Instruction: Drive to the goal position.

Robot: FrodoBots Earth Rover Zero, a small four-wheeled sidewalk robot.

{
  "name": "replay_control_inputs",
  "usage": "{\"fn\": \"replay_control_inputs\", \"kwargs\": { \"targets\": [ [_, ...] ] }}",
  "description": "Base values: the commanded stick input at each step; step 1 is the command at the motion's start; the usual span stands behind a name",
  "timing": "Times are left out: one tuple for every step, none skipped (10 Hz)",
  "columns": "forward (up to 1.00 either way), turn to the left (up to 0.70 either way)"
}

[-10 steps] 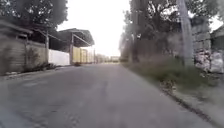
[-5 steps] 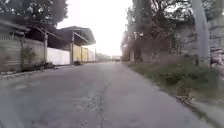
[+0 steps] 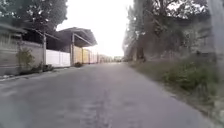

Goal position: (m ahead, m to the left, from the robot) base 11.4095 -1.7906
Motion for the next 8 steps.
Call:
{"fn": "replay_control_inputs", "kwargs": {
  "targets": [
    [1.00, -0.04],
    [1.00, 0.00],
    [1.00, 0.00],
    [1.00, 0.00],
    [1.00, 0.00],
    [1.00, 0.00],
    [1.00, 0.00],
    [1.00, 0.00]
  ]
}}
